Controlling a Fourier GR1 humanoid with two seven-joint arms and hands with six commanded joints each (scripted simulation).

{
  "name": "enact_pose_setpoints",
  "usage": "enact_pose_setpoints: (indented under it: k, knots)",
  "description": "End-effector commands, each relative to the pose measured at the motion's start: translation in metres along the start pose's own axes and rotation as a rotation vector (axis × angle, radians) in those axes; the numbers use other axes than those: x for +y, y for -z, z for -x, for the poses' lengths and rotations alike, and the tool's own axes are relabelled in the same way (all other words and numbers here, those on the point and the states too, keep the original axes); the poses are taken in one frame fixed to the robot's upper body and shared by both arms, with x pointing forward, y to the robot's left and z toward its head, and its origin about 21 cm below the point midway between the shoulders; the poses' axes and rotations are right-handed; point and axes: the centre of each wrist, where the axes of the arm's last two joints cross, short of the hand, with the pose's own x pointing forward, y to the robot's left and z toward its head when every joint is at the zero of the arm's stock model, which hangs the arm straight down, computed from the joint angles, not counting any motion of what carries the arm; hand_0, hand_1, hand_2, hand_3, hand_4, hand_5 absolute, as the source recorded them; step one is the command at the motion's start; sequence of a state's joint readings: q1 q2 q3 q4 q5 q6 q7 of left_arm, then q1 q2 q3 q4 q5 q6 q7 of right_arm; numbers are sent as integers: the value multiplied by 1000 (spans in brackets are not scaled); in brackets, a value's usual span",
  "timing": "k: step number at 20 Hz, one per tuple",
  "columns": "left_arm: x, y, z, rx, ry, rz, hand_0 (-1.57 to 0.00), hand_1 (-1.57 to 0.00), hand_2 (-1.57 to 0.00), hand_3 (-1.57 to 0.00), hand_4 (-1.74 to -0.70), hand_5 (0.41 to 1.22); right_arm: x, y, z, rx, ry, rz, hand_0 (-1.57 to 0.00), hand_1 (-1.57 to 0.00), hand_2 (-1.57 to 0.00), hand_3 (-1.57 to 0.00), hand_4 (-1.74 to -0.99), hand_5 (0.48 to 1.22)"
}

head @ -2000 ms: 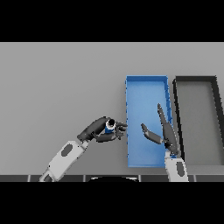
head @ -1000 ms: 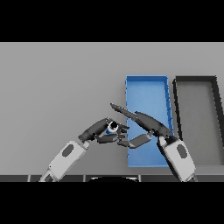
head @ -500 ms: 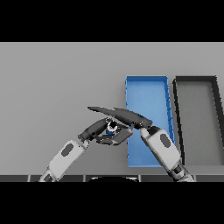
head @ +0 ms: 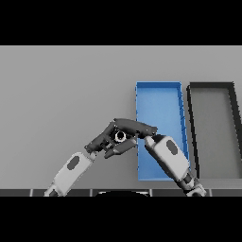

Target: Pick up the blue pipe and place it into the blue bin.

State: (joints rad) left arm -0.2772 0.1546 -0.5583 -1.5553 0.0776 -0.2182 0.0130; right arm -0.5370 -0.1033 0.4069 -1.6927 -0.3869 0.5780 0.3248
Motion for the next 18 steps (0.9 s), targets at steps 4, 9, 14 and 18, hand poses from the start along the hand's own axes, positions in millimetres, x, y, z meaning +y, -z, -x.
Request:
enact_pose_setpoints:
  k: [4, 9, 14, 18]
  knots:
    - [6, -1, 0, -34, -25, 7, -1464, -1455, -1372, -1438, -1713, 1221, 2, 1, -2, -28, -111, -4, -1479, -1477, -1482, -1442, -1457, 1092]
    - [8, -6, -1, -47, 33, 6, -1157, -1083, -977, -1066, -1535, 1221, 0, 1, -2, -37, -35, 29, -1541, -1540, -1542, -1529, -1483, 1179]
    - [16, -7, -2, -47, 173, 103, -378, -354, -319, -349, -1088, 1113, 3, -1, -8, -32, -41, 23, -1561, -1561, -1561, -1557, -1492, 1207]
    - [15, -9, 4, 17, 204, 74, -154, -145, -130, -142, -942, 785, 8, 0, -3, -56, -45, 12, -1567, -1567, -1567, -1565, -1496, 1215]
